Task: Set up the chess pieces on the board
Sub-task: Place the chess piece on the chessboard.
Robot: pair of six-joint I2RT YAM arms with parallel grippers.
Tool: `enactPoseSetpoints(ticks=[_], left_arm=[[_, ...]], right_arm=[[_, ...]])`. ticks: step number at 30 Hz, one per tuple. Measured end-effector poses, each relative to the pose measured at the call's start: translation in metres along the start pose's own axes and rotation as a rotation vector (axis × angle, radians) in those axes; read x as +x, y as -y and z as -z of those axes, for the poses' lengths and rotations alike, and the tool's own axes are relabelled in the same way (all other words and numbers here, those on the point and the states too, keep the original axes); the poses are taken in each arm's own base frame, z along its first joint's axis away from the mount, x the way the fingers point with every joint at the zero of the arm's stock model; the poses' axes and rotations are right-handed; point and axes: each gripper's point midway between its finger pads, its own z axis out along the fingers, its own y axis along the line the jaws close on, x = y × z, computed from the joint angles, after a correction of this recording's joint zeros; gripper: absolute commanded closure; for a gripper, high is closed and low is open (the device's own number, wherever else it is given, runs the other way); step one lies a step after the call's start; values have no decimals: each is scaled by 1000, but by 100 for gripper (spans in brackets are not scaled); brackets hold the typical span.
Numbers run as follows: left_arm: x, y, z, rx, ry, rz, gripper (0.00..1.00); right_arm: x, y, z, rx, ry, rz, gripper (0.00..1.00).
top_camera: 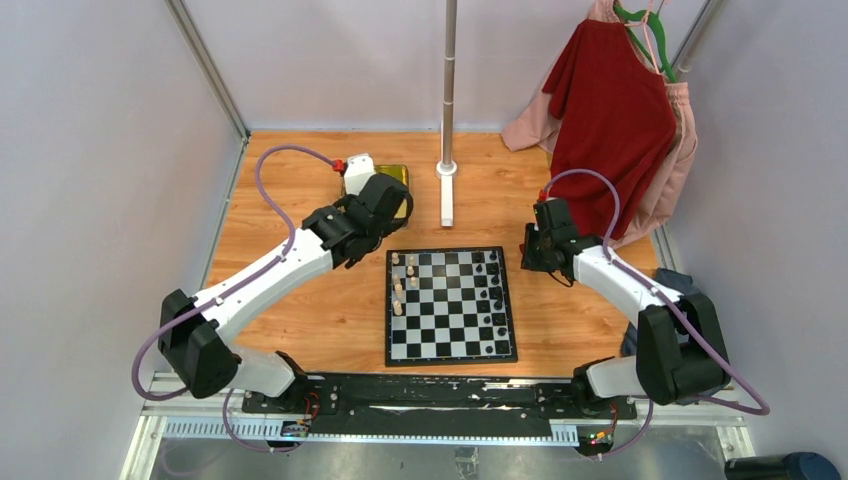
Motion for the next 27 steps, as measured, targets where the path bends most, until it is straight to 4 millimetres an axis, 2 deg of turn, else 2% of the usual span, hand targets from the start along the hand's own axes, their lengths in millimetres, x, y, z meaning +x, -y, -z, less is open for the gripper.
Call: enactPoseSetpoints(ticks=[9, 16, 21, 27], left_arm=[[23, 18, 8, 26, -24, -43, 90], [58, 34, 1, 24, -75, -113, 90], [83, 25, -5, -5, -112, -140, 90], [100, 13, -9, -34, -135, -147, 90]], right_arm=[[-3, -1, 3, -5, 12, -1, 68], [-2, 0, 5, -6, 17, -1, 68], [2, 1, 4, -3, 8, 0, 68], [2, 1, 4, -4, 9, 0, 68]])
